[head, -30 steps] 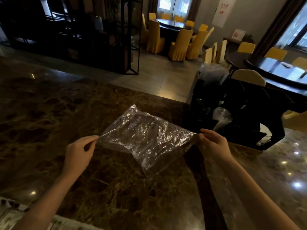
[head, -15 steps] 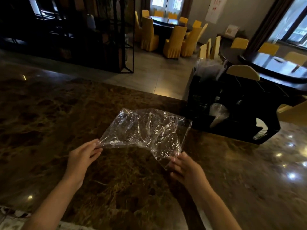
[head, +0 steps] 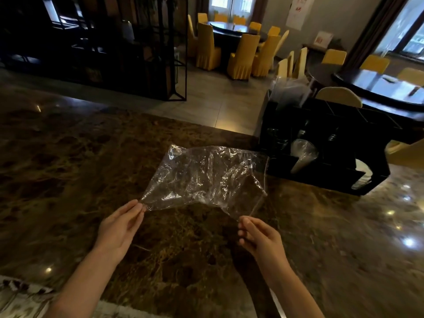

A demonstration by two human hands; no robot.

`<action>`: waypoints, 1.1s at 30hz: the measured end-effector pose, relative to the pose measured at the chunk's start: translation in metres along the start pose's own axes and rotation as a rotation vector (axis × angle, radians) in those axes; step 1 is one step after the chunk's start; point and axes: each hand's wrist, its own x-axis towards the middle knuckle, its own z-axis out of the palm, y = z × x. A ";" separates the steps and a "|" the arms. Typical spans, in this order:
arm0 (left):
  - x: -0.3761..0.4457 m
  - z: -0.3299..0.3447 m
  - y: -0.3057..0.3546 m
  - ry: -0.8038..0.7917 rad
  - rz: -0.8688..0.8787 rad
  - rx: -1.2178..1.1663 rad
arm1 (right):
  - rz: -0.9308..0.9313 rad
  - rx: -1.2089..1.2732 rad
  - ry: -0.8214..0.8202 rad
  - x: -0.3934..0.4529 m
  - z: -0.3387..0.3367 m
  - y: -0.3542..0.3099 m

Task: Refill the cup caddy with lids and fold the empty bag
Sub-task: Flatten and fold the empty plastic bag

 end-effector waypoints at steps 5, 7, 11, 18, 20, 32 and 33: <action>0.003 -0.008 0.012 0.090 0.026 -0.008 | -0.017 -0.007 0.080 0.008 -0.028 -0.008; 0.004 -0.012 0.016 0.133 0.049 -0.001 | -0.031 -0.026 0.111 0.012 -0.042 -0.011; 0.000 -0.017 0.015 0.107 0.050 0.034 | -0.037 -0.083 0.144 0.017 -0.060 -0.012; -0.009 -0.021 0.012 0.028 0.094 0.311 | -0.010 -0.127 0.150 0.017 -0.075 -0.006; -0.010 -0.022 0.015 0.027 0.143 0.500 | -0.005 -0.161 0.137 0.015 -0.078 -0.006; 0.035 0.013 0.064 -0.202 0.217 1.097 | 0.069 -0.490 -0.087 -0.006 -0.081 -0.023; 0.036 0.015 0.067 -0.240 0.201 1.127 | 0.091 -0.523 -0.138 -0.008 -0.082 -0.026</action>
